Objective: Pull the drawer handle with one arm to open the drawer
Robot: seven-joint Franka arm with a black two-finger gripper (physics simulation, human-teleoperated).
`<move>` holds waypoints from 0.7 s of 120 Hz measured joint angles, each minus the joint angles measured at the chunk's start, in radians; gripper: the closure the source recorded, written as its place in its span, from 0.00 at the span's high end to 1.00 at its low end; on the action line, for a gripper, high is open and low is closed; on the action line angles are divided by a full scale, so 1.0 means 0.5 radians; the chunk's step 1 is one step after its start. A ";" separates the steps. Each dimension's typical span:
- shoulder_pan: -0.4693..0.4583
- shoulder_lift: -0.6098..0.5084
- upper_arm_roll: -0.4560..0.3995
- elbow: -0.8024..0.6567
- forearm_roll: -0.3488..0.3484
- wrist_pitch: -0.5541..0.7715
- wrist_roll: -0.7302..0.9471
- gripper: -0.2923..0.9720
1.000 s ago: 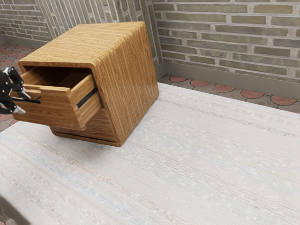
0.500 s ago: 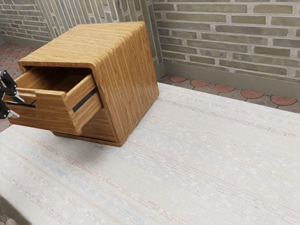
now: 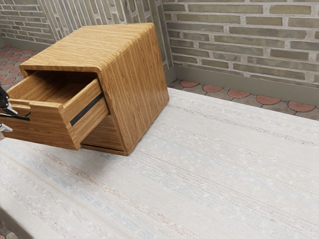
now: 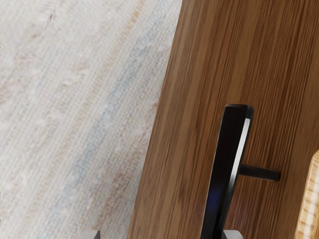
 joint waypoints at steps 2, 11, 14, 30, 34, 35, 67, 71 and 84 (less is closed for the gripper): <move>0.000 -0.002 0.000 0.000 0.000 -0.002 0.000 0.44; 0.001 -0.008 0.000 0.001 0.001 -0.019 -0.001 0.44; 0.001 -0.010 0.000 0.000 0.001 -0.024 -0.002 0.44; 0.003 -0.052 0.000 -0.028 0.001 -0.044 -0.003 0.44; 0.010 -0.067 -0.001 -0.040 0.002 -0.047 -0.004 0.44; 0.011 -0.070 -0.002 -0.043 0.002 -0.048 -0.004 0.44; 0.097 -0.165 -0.049 -0.126 0.001 -0.057 -0.006 0.44; 0.097 -0.175 -0.054 -0.135 0.002 -0.058 -0.006 0.44; 0.130 -0.214 -0.071 -0.166 0.001 -0.059 -0.007 0.44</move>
